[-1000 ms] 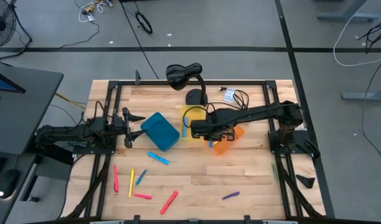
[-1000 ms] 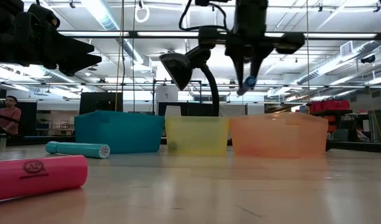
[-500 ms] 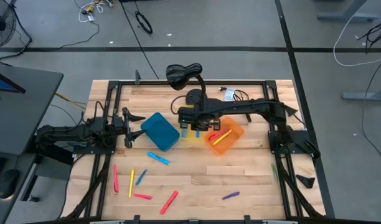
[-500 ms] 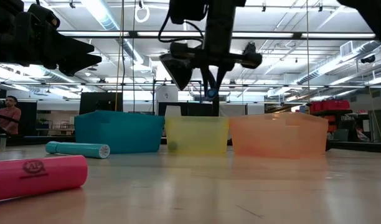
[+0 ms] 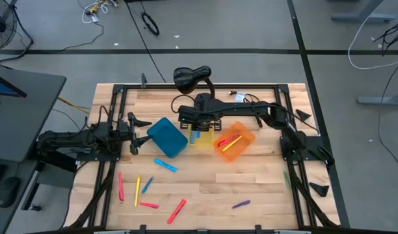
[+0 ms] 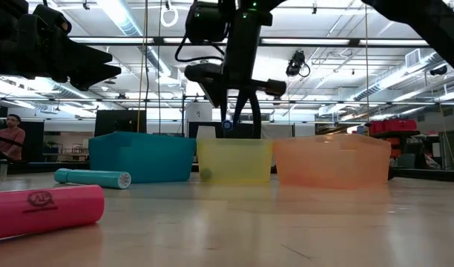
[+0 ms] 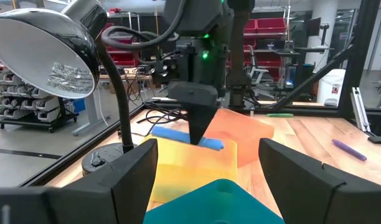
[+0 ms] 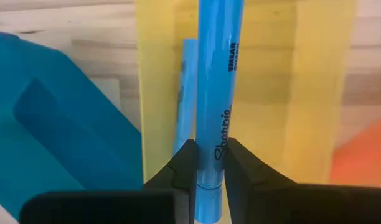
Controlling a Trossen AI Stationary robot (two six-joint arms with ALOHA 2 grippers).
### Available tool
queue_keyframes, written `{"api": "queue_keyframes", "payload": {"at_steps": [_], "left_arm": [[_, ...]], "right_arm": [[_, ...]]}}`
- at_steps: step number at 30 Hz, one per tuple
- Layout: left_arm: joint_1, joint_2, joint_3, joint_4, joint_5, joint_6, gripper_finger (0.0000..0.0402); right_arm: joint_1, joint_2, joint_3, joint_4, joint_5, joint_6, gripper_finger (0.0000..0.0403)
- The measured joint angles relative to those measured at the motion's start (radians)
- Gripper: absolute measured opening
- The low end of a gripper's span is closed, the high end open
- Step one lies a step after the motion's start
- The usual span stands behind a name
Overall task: Pick & Place Markers
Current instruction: Put the right blue highlighter pen into the yellow bin
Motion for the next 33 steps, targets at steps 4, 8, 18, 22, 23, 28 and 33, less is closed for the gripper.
{"api": "queue_keyframes", "payload": {"at_steps": [4, 8, 18, 22, 23, 28, 33], "left_arm": [[0.000, 0.000, 0.000, 0.000, 0.000, 0.000, 0.0286], [0.000, 0.000, 0.000, 0.000, 0.000, 0.000, 0.0286], [0.000, 0.000, 0.000, 0.000, 0.000, 0.000, 0.0286], [0.000, 0.000, 0.000, 0.000, 0.000, 0.000, 0.0286], [0.000, 0.000, 0.000, 0.000, 0.000, 0.000, 0.0286], [0.000, 0.000, 0.000, 0.000, 0.000, 0.000, 0.0286], [0.000, 0.000, 0.000, 0.000, 0.000, 0.000, 0.0286]], "right_arm": [[0.000, 0.018, 0.016, 0.000, 0.000, -0.003, 0.0048], [0.000, 0.018, 0.017, -0.003, 0.000, -0.006, 0.0048], [-0.008, 0.022, 0.003, -0.006, 0.019, -0.022, 0.0048], [-0.008, 0.022, -0.033, 0.016, 0.019, -0.017, 0.0048], [-0.008, 0.022, -0.046, 0.026, 0.019, -0.017, 0.0049], [-0.008, 0.023, -0.085, 0.070, 0.019, -0.017, 0.0048], [-0.008, 0.023, -0.135, 0.150, 0.019, -0.002, 0.0048]]}}
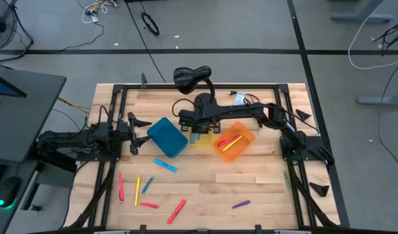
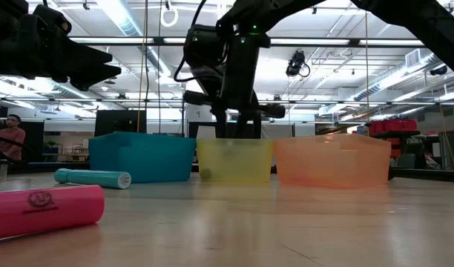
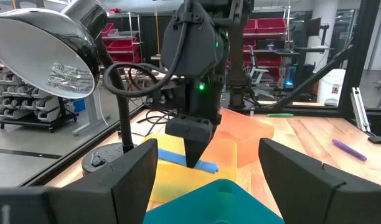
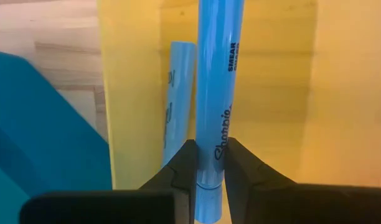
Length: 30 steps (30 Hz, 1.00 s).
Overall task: Pick & Place Markers
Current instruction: Put the right blue highlighter pen into the yellow bin, then put the green transparent pen into the blue bin
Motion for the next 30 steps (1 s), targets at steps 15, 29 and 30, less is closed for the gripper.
{"api": "queue_keyframes", "payload": {"at_steps": [15, 29, 30], "left_arm": [[0.000, 0.000, 0.000, 0.000, 0.000, 0.000, 0.0286], [0.000, 0.000, 0.000, 0.000, 0.000, 0.000, 0.0286], [0.000, 0.000, 0.000, 0.000, 0.000, 0.000, 0.0286]], "right_arm": [[0.003, 0.000, -0.014, 0.030, -0.020, -0.020, 0.0072], [0.008, 0.000, -0.014, 0.037, -0.022, -0.020, 0.0134], [0.008, 0.000, -0.014, 0.037, -0.022, -0.020, 0.0134]]}}
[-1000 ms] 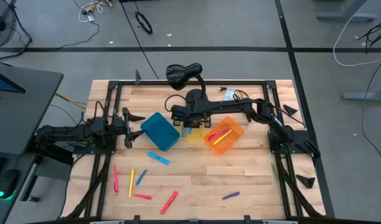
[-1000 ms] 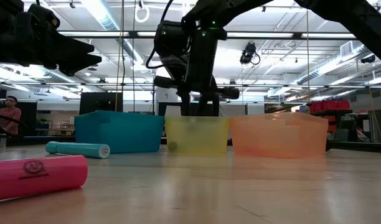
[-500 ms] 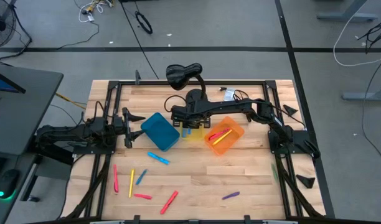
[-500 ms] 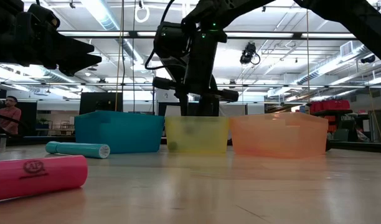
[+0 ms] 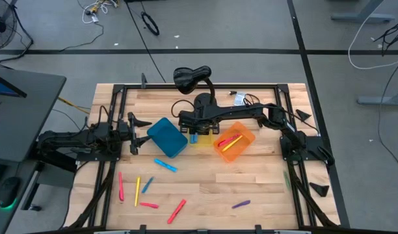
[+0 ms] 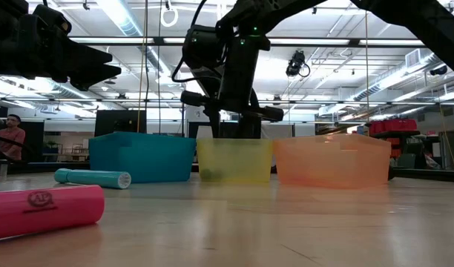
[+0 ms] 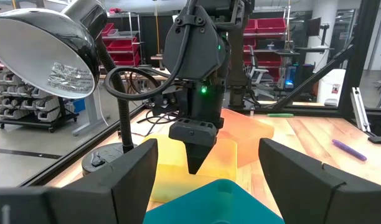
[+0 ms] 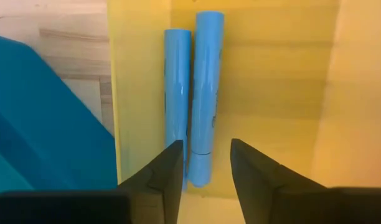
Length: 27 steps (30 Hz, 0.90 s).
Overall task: Pick & Place Markers
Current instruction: Put the green transparent pen into the blue bin
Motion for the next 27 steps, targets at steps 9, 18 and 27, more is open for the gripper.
{"api": "queue_keyframes", "payload": {"at_steps": [9, 18, 27], "left_arm": [[0.000, 0.000, 0.000, 0.000, 0.000, 0.000, 0.0286], [0.000, 0.000, 0.000, 0.000, 0.000, 0.000, 0.0286], [0.000, 0.000, 0.000, 0.000, 0.000, 0.000, 0.0286]], "right_arm": [[0.002, -0.008, -0.001, -0.022, 0.002, -0.022, 0.0135], [0.021, -0.060, -0.001, -0.117, 0.004, -0.102, 0.0135], [0.069, -0.124, -0.001, -0.131, 0.003, -0.159, 0.0135]]}}
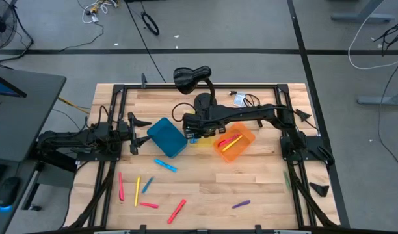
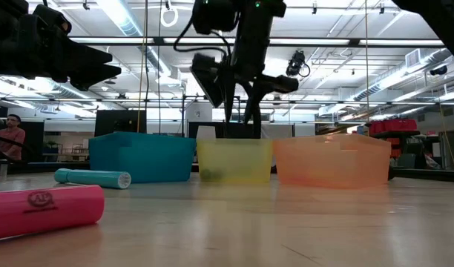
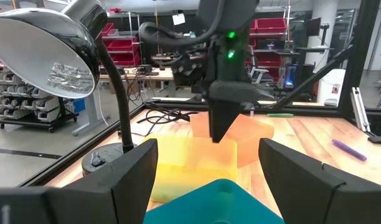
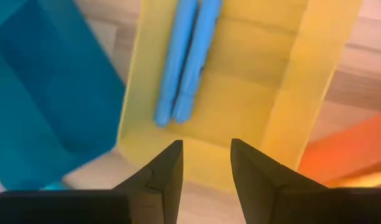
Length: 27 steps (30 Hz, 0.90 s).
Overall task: Pick & Place Markers
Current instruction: Put the green transparent pen into the blue bin
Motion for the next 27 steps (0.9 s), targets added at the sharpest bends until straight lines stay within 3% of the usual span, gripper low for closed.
{"api": "queue_keyframes", "payload": {"at_steps": [20, 27], "left_arm": [[0.000, 0.000, 0.000, 0.000, 0.000, 0.000, 0.0286], [0.000, 0.000, 0.000, 0.001, 0.000, 0.000, 0.0286]], "right_arm": [[0.176, -0.087, -0.003, -0.007, 0.000, -0.062, 0.0135], [0.185, -0.132, -0.044, -0.038, 0.019, 0.009, 0.0135]]}}
